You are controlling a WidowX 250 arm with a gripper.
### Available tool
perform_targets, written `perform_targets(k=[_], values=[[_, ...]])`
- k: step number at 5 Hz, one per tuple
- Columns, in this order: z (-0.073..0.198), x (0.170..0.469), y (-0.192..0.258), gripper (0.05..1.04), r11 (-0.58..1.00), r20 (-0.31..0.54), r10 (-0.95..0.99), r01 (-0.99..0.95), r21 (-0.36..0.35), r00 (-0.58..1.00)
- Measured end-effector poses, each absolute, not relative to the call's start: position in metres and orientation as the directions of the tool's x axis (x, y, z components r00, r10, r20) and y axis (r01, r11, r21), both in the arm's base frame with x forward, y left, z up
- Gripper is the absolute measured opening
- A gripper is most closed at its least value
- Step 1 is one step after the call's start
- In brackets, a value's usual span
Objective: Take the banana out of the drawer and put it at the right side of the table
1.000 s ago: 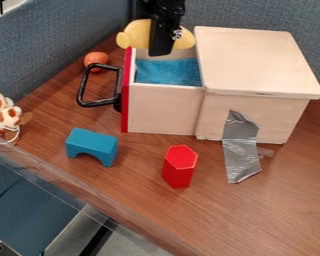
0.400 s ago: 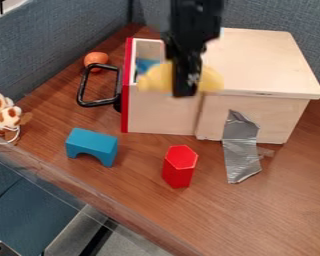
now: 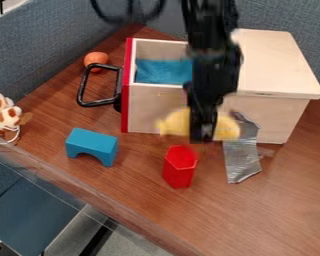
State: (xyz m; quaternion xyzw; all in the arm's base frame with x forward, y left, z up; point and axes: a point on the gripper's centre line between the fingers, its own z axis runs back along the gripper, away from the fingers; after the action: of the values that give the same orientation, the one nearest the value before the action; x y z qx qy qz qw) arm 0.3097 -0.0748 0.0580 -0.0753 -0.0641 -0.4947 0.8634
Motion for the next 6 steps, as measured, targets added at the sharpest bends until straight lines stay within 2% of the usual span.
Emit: perform_targets(k=[2,4,5,6], values=[[0.051,0.309,-0.086,0.574,0.425,0.195,-0.886,0.905,-0.022,0.421],[0.046,0.289,-0.089,0.574,0.292,0.173,-0.942,0.957,0.003,0.287],[0.043,0.281,-0.098,0.646,0.220,0.167,-0.962,0.976,-0.010,0.218],[0.042,0.280,-0.102,0.940,0.198,0.166,-0.966,0.980,-0.010,0.197]])
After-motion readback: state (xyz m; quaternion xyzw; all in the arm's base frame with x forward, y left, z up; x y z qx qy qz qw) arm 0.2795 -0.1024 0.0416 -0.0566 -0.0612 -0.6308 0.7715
